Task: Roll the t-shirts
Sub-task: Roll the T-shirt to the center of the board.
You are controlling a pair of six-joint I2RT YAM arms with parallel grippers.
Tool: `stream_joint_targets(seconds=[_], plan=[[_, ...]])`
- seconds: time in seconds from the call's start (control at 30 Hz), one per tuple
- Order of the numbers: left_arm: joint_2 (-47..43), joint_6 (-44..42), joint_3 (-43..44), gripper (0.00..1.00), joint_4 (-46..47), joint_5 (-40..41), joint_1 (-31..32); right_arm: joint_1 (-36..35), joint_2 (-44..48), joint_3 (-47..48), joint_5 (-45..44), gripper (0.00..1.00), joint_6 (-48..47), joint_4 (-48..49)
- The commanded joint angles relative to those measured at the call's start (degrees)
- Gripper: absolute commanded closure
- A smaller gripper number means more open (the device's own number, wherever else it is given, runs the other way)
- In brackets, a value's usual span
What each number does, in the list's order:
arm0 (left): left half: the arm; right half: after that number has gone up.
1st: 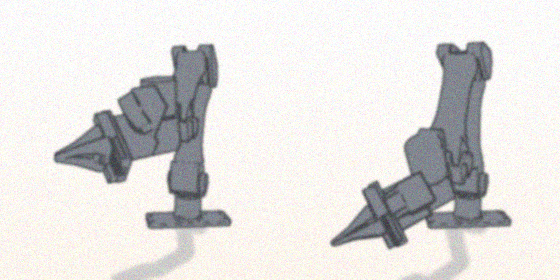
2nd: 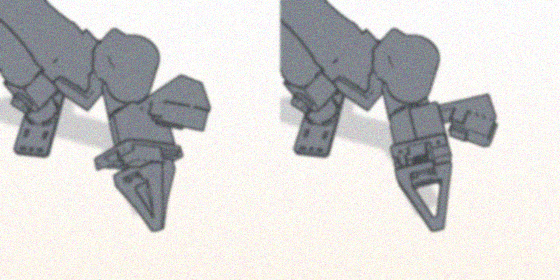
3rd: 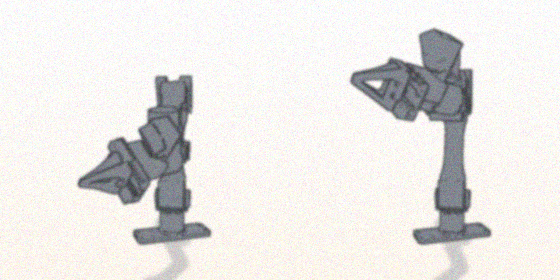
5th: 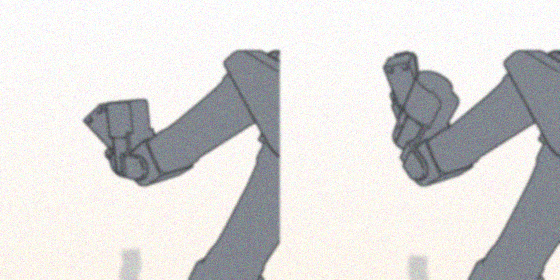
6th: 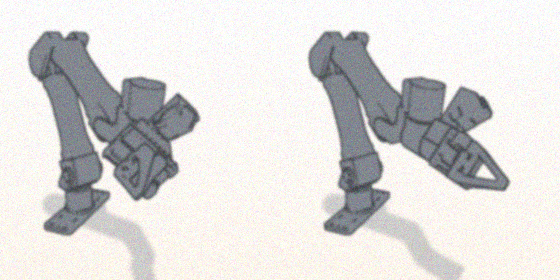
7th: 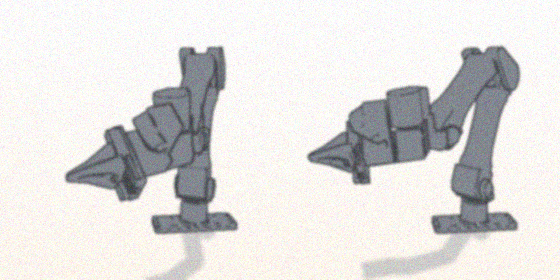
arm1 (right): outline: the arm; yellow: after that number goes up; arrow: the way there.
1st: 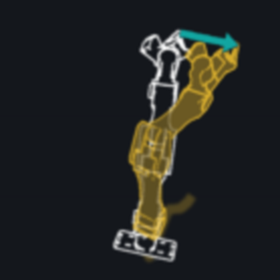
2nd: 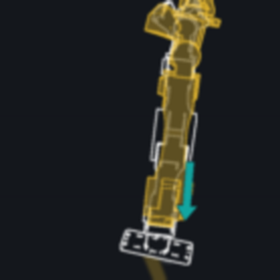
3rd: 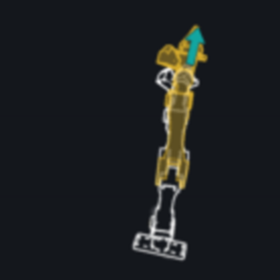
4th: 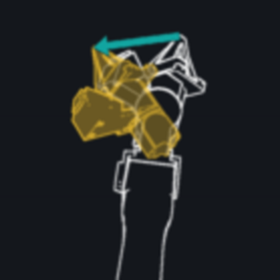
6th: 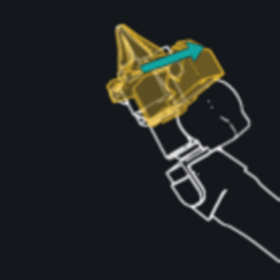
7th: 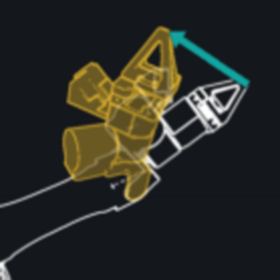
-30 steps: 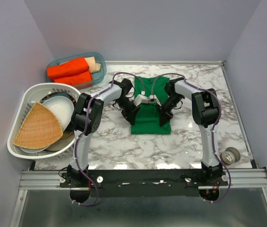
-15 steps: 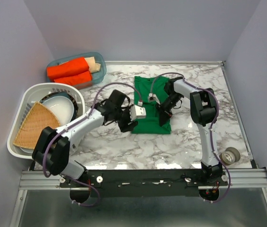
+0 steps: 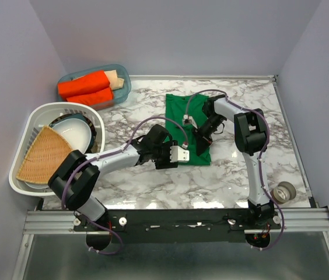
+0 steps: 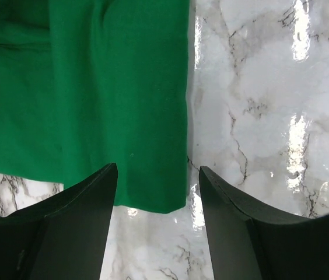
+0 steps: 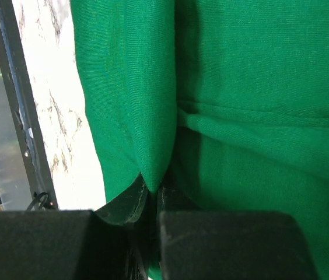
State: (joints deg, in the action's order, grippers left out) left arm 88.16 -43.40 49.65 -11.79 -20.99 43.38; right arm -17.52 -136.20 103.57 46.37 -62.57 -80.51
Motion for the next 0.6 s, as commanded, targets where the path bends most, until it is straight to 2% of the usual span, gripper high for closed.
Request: stream_joint_targets(seconds=[0.0,0.03,0.2,0.43,0.53,0.57], plan=[[3.85,-3.45,2.38,0.31,-1.74,1.49,0.48,0.64,-2.23,0.58,-2.51,0.88,-1.15,-6.85],[4.30,-4.06,2.91,0.29,-2.27,1.39,0.48,0.73,-2.23,0.58,-2.43,0.88,-1.07,-6.85],[7.28,-5.64,3.96,0.29,-4.55,1.83,0.57,0.91,-2.40,0.76,-2.16,0.88,-0.98,-6.94],[14.58,-8.10,10.72,0.34,-11.84,5.69,2.41,1.26,-2.67,1.11,-1.72,0.87,-0.36,-6.85],[16.87,-9.51,11.61,0.38,-14.74,7.54,2.59,1.61,-2.58,1.02,-1.46,0.83,-0.19,-6.85],[17.04,-10.38,11.35,0.39,-15.88,7.81,2.59,1.78,-2.32,0.93,-1.28,0.77,-0.01,-6.94]])
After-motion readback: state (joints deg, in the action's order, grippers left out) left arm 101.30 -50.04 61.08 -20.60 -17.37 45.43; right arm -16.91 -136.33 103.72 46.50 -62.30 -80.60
